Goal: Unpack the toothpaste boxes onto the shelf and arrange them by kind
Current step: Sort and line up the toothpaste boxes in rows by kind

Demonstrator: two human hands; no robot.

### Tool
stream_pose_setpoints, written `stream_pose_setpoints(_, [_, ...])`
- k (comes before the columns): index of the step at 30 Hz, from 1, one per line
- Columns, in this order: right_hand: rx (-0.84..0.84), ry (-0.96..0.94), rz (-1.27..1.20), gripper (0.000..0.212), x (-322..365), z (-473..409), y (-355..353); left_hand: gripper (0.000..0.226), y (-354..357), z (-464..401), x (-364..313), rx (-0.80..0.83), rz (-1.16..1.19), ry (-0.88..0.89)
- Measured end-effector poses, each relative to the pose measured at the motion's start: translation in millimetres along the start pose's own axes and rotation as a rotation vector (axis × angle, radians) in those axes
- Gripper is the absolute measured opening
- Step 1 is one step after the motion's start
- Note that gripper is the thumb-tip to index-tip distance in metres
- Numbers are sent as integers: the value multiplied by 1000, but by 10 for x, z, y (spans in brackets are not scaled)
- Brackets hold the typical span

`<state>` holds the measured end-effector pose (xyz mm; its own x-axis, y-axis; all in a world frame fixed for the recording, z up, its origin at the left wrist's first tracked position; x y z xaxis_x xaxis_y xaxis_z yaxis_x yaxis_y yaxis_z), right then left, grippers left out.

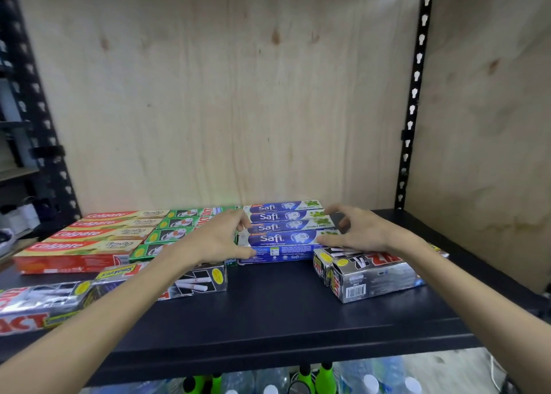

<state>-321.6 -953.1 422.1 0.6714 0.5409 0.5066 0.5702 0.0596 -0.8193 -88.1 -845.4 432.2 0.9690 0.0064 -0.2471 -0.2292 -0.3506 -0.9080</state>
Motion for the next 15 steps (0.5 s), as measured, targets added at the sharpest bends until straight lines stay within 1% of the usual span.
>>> stream_pose_setpoints(4, [-32, -1, -11, 76, -3, -41, -11, 71, 26, -21, 0, 23, -20, -22])
stream_pose_setpoints(7, [-67, -10, -31, 76, -16, -48, -1, 70, 74, -25, 5, 71, -10, -33])
stream_pose_setpoints(10, [-65, -8, -18, 75, -21, -47, 3, 69, 96, -23, 9, 93, -23, -45])
stream_pose_setpoints(12, [-69, -4, -26, 69, -25, -37, -28, 70, 103, -22, -14, 98, -37, -48])
stream_pose_setpoints(15, [-134, -5, -78, 53, -20, 20, -192, 74, 110, 13, -87, 107, -35, -42])
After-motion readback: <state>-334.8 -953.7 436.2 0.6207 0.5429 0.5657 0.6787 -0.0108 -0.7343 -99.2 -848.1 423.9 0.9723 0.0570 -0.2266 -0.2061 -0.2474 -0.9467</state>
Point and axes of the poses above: each hand's wrist, its own z-axis away from the middle knuckle, its own y-axis out of the palm, x = y × z, the point moved 10 cm from there along -z, towards the middle knuckle, and after that the axes turned 10 degrees about -x, right-handed, at the moved point
